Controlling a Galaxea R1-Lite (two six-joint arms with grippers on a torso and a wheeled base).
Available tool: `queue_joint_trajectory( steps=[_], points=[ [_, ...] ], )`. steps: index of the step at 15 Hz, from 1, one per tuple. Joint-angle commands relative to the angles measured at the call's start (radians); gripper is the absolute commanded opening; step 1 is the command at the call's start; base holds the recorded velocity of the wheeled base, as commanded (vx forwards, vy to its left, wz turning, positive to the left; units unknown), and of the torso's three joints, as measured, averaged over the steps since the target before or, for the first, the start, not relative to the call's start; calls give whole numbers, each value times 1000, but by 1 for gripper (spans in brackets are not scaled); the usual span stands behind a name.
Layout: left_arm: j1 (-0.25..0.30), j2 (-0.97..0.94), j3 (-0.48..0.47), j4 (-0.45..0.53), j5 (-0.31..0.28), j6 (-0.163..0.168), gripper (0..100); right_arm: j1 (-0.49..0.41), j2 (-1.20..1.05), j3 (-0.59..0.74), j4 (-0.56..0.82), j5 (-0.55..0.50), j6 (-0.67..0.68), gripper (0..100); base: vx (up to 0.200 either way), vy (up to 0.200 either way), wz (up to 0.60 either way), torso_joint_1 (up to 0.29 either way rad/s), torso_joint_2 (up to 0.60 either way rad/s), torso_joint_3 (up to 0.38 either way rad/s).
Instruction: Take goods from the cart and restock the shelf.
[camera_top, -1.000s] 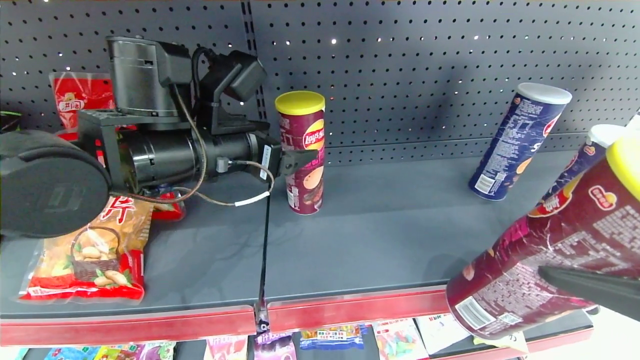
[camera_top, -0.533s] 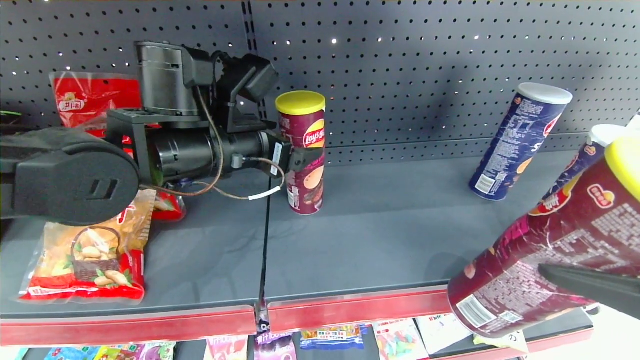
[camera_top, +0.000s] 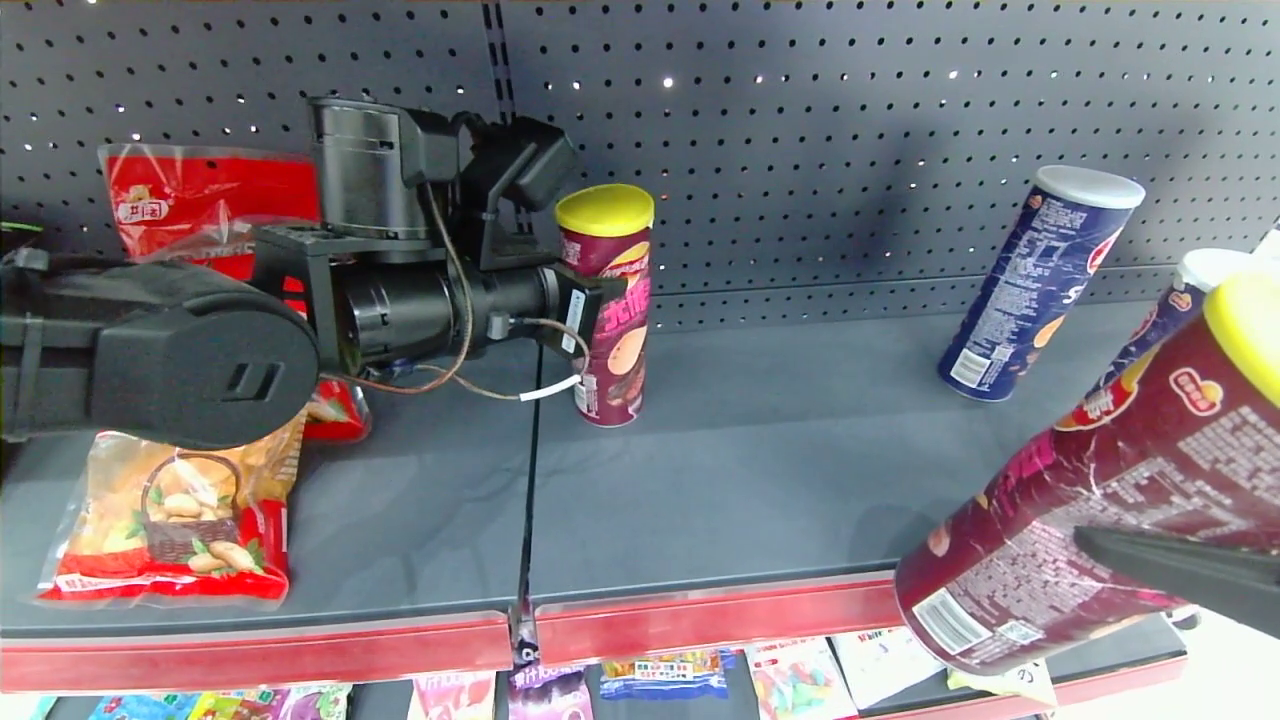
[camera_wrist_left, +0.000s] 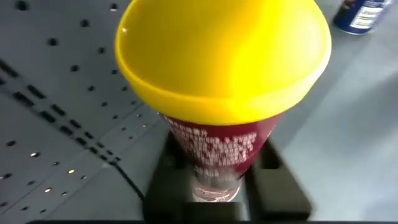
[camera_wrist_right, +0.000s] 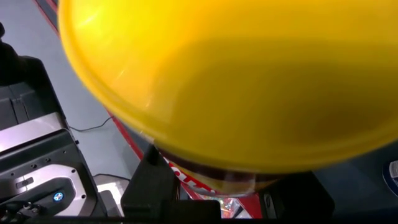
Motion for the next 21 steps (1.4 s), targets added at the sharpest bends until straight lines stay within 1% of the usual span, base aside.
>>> queue_joint_trajectory(
  steps=[1,3,4,5,6,8,10,11,12,13,14,16,19,20,21],
  points=[
    [-6,-23,23,0,-34,-1,0,-1,5,1,0,2,1,0,0,0,0,0,0,0],
    [-6,-73,72,0,-74,-1,0,-4,8,-2,-2,2,1,0,0,0,0,0,0,0],
    [-6,-142,136,3,-127,-1,0,-4,9,-4,-3,3,1,0,0,0,0,0,0,0],
    [-6,-181,173,3,-159,-1,0,-6,17,-5,-3,3,1,0,0,0,0,0,0,0],
    [-6,-225,219,2,-177,1,0,-4,23,-10,-5,3,1,0,0,0,0,0,0,0],
    [-6,-277,282,-6,-176,10,0,-4,42,-18,-7,3,1,0,0,0,0,0,0,0],
    [-8,-314,302,-17,-188,10,0,-4,60,-33,-7,3,1,0,0,0,0,0,0,0],
    [-9,-332,305,-7,-217,10,0,-6,63,-41,-7,3,1,0,0,0,0,0,0,0],
    [-13,-351,314,9,-265,10,0,-6,71,-44,-7,3,2,0,0,0,0,0,0,0],
    [-14,-360,325,25,-291,10,0,-6,72,-45,-7,3,2,0,0,0,0,0,0,0],
    [-14,-380,359,36,-327,10,0,-6,80,-51,-7,3,2,0,0,0,0,0,0,0],
    [-16,-383,386,34,-352,10,0,-7,88,-57,-7,3,2,0,0,0,0,0,0,0],
    [-14,-363,389,29,-383,17,0,-18,95,-62,-7,3,2,0,0,0,0,0,0,0],
    [-9,-332,379,5,-383,30,0,-18,95,-62,-7,2,2,0,0,0,0,0,0,0],
    [-8,-320,379,-15,-383,28,0,-18,95,-62,-7,2,2,0,0,0,0,0,0,0]
  ],
)
